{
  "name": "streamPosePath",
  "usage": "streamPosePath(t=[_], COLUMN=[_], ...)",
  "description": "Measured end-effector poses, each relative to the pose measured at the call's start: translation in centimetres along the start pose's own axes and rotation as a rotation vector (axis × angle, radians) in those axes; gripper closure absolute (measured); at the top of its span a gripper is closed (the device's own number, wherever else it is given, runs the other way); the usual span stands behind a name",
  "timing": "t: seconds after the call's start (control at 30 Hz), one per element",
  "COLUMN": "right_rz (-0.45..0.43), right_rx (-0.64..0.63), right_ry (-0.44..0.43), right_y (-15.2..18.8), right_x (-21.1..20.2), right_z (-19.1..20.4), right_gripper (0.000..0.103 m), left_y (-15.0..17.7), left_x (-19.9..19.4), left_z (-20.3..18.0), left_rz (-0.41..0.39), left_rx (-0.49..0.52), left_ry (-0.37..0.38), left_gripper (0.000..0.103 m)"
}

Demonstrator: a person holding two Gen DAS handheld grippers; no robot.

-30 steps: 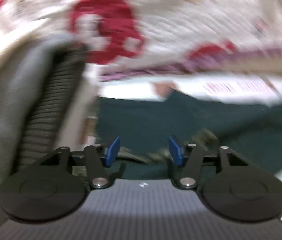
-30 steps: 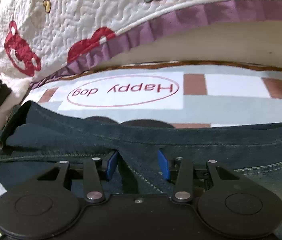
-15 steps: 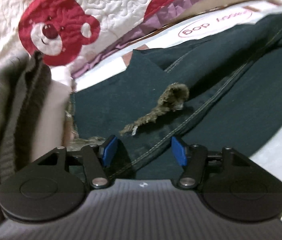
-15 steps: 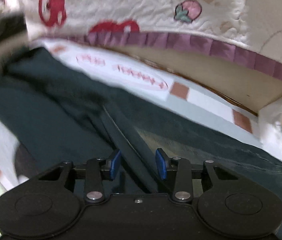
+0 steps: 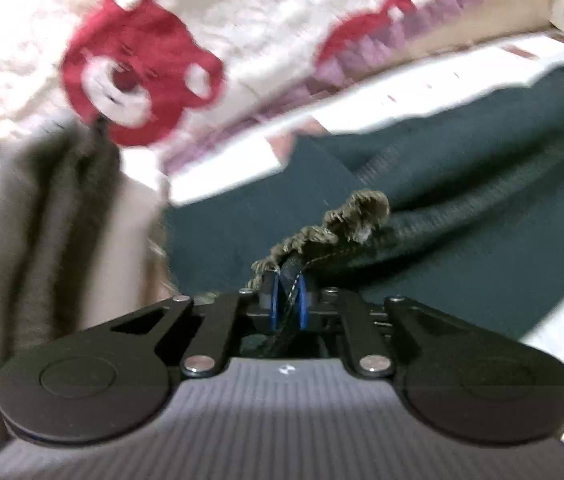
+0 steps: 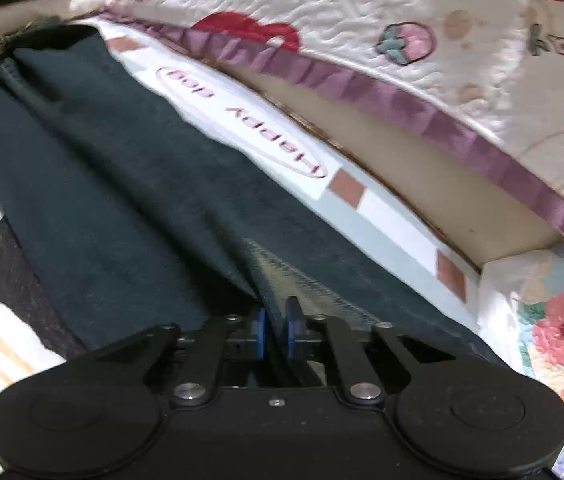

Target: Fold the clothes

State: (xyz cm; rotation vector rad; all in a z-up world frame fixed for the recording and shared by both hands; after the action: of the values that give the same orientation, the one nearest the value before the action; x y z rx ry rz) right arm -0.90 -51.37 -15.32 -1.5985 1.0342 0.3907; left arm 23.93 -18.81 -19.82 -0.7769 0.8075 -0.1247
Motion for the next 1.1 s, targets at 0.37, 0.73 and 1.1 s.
streamPosePath(t=[0.37,0.73,1.1], right_rz=[0.034,0.127,0.091], right_rx=[-0.003,-0.155,0.098], right_ry=[-0.078,-0.067,-0.538], right_y=[2.4,3.6,0.8], right_x=[-2.3,-1.1,-5.2], right_z=[2.2,4.6,4.4], right_gripper=[0.091,0.088,0.097], left_y=[1.4,2.4,3.6], left_x=[-3.5,-5.1,-6.6], left_z=[0.8,2.2,4.9], left_rz=[0.03,0.058,0.109], left_rx=[-0.014,-0.126,-0.279], left_ry=[-0.03,0.001,0.009], left_gripper=[0.094,0.094,0.093])
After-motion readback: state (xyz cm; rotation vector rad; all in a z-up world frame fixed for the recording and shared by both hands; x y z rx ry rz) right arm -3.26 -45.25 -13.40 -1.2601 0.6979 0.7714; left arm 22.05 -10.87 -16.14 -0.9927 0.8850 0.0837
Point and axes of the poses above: each gripper's, at about its wrist camera, not at the fingertips, and x roughly the way its jaws point, z to its left, y to its underside, the point moved 4 cm from there along x, roughly the way its jaws point, and after that the axes turned 6 degrees about x, right-handed, at the moved point
